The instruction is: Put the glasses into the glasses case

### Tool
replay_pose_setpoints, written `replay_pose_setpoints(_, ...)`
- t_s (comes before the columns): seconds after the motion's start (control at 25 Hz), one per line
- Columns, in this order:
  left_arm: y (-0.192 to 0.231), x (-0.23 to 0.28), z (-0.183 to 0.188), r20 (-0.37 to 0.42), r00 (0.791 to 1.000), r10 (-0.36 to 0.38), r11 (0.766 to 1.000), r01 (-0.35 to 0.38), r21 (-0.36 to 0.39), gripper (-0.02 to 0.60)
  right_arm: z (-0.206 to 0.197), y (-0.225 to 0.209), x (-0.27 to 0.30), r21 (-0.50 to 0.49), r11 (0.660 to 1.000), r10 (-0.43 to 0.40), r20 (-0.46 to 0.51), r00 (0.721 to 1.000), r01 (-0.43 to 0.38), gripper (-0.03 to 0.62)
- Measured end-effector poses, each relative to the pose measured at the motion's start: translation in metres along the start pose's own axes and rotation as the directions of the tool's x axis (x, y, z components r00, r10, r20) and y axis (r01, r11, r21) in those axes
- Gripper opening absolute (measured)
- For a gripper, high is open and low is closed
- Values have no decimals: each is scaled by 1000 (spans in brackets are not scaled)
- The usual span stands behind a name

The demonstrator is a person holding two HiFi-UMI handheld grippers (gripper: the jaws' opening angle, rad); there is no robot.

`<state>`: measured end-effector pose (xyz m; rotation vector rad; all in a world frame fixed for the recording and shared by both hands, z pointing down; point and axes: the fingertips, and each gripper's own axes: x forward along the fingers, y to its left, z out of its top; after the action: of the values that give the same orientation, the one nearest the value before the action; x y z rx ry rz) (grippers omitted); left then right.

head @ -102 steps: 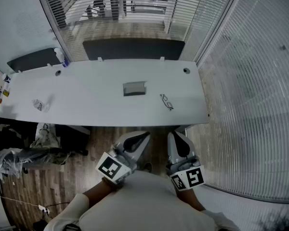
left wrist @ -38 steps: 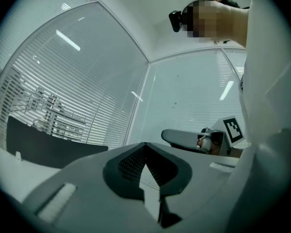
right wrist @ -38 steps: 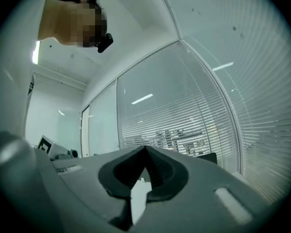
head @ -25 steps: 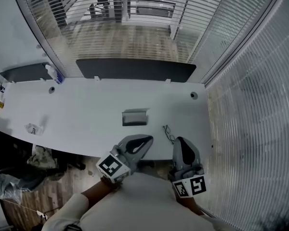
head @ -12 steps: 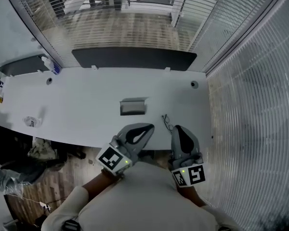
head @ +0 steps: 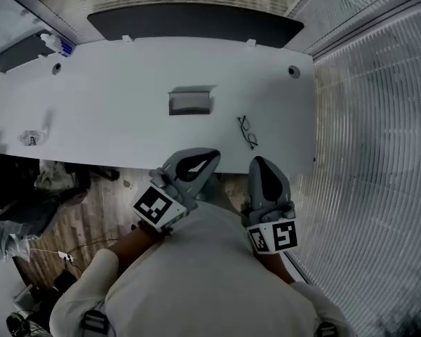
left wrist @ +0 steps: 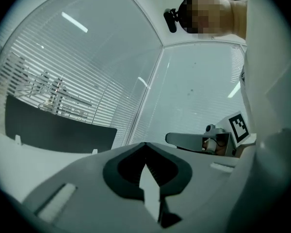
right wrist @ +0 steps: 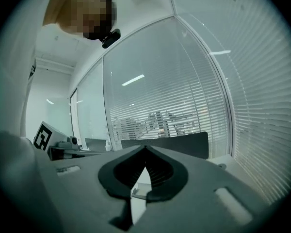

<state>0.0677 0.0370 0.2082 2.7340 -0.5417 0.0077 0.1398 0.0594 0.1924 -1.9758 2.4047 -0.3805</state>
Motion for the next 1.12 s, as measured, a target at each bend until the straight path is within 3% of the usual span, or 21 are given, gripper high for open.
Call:
replay_pose_setpoints(0.24,8,1,-38,-56,997,48,992,-55,-114,2,-38,6,-1,70,997,21,-88,996,-15,2)
replay_pose_setpoints(0.44,-3,4,-46,-73,997,38,990,-48,-134,2,-42,6,-1,69,997,29,-101,994,-23,2)
replay_pose_setpoints(0.72,-5,13,-38,-65,997,33,992,-41,-120,2,-41,-6,4,58,998,17,-111,994,-10,2)
replay_pose_setpoints(1.12,23,27,-35,-45,998,51,998,-53,-41,2,-41,-23,20,-23,1000,7,-115,993,-10,2)
